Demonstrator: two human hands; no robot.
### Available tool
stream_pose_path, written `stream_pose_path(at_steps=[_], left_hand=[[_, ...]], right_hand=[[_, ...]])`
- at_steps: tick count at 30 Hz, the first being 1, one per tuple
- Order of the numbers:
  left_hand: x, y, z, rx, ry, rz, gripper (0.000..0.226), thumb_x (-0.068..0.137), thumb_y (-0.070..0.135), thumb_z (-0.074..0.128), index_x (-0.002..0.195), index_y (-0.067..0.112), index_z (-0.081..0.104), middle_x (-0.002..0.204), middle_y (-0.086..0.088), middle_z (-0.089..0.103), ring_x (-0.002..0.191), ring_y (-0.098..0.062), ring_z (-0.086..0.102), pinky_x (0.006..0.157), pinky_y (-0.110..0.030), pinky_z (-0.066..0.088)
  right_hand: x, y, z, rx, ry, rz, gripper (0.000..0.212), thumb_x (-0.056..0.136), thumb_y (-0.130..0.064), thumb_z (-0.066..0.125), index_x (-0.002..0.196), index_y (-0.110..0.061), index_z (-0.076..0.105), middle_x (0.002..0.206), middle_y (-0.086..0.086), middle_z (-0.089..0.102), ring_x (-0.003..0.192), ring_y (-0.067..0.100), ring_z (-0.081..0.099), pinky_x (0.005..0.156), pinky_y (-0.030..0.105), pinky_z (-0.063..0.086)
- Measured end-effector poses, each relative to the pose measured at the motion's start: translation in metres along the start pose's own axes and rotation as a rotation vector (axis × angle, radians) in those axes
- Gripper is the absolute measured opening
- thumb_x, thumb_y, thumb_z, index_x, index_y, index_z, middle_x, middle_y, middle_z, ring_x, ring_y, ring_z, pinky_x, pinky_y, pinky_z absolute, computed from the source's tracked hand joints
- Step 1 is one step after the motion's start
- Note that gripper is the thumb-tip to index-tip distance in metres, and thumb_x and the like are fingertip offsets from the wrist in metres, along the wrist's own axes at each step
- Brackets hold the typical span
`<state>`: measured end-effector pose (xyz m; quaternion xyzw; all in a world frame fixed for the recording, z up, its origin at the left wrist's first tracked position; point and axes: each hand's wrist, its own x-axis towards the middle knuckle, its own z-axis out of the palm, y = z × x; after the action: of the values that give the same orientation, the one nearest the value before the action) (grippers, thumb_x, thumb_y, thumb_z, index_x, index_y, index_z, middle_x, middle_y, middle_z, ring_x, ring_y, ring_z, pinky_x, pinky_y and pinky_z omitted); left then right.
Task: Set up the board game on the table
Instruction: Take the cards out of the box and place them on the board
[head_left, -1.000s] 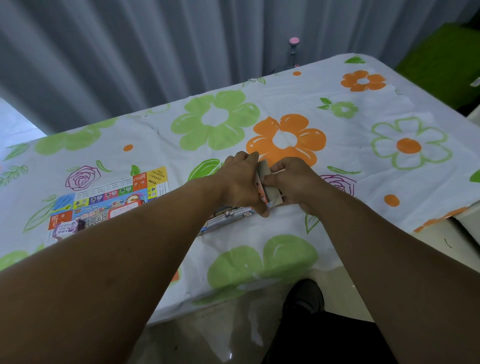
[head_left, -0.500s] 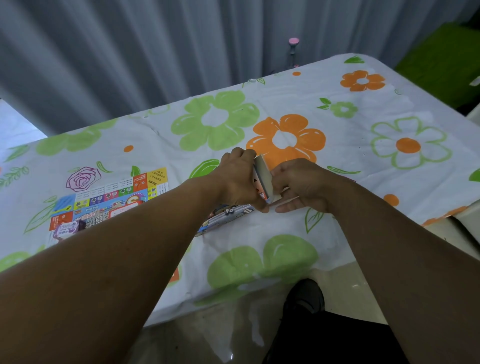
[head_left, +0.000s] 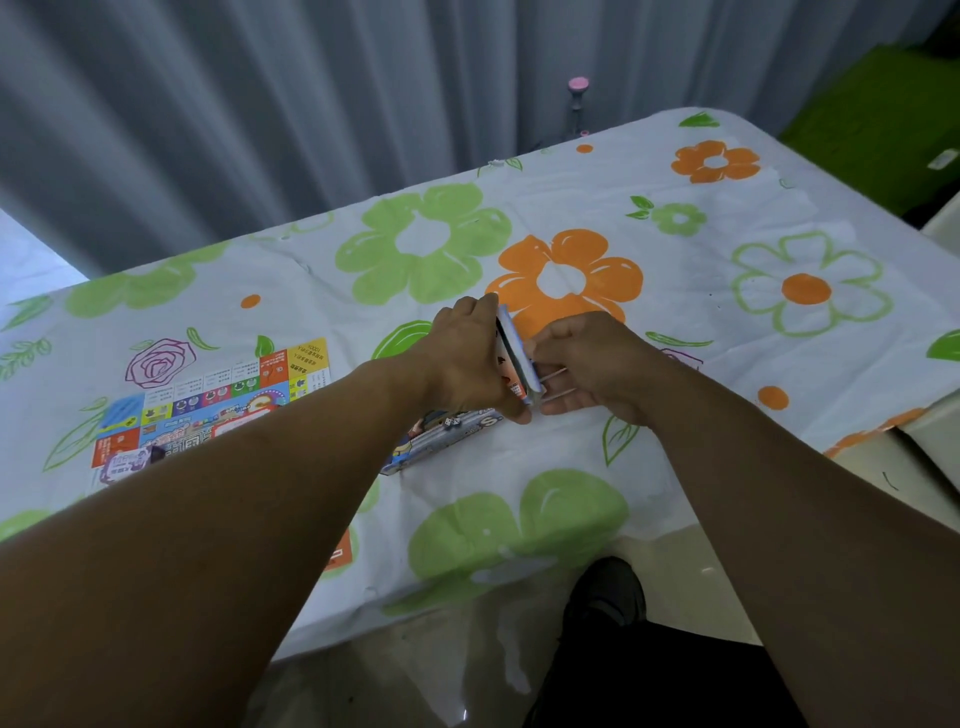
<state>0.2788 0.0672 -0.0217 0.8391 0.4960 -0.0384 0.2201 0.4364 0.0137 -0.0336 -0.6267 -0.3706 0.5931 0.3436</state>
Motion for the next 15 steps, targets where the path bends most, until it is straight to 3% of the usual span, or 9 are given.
stream_pose_path(at_steps=[4, 11, 15], left_hand=[[-0.0006, 0.001, 0.0027, -0.015, -0.008, 0.008, 0.142, 0.053, 0.049, 0.095, 0.158, 0.008, 0.008, 0.148, -0.011, 0.034, 0.137, -0.03, 0.03, 0.111, -0.035, 0.031], [0.0013, -0.0028, 0.0046, 0.003, 0.023, 0.042, 0.12, 0.049, 0.054, 0.094, 0.144, 0.012, 0.033, 0.129, -0.006, 0.045, 0.119, -0.027, 0.041, 0.1, -0.035, 0.04], [0.0017, -0.0044, 0.0051, 0.005, 0.038, 0.048, 0.12, 0.049, 0.054, 0.094, 0.144, 0.012, 0.034, 0.13, -0.006, 0.046, 0.118, -0.027, 0.041, 0.099, -0.036, 0.04]], right_hand=[[0.0027, 0.0023, 0.0015, -0.04, 0.042, -0.025, 0.016, 0.095, -0.012, 0.065, 0.106, 0.0, 0.064, 0.087, 0.018, 0.074, 0.07, 0.028, 0.074, 0.067, 0.04, 0.063], [0.0014, -0.0006, 0.0059, -0.099, 0.082, -0.075, 0.005, 0.096, -0.006, 0.061, 0.095, -0.001, 0.061, 0.08, 0.019, 0.072, 0.058, 0.025, 0.07, 0.057, 0.036, 0.062], [0.002, -0.0013, 0.0094, -0.155, 0.103, -0.121, 0.007, 0.095, -0.005, 0.062, 0.09, 0.0, 0.06, 0.09, 0.029, 0.07, 0.069, 0.034, 0.07, 0.066, 0.045, 0.063]])
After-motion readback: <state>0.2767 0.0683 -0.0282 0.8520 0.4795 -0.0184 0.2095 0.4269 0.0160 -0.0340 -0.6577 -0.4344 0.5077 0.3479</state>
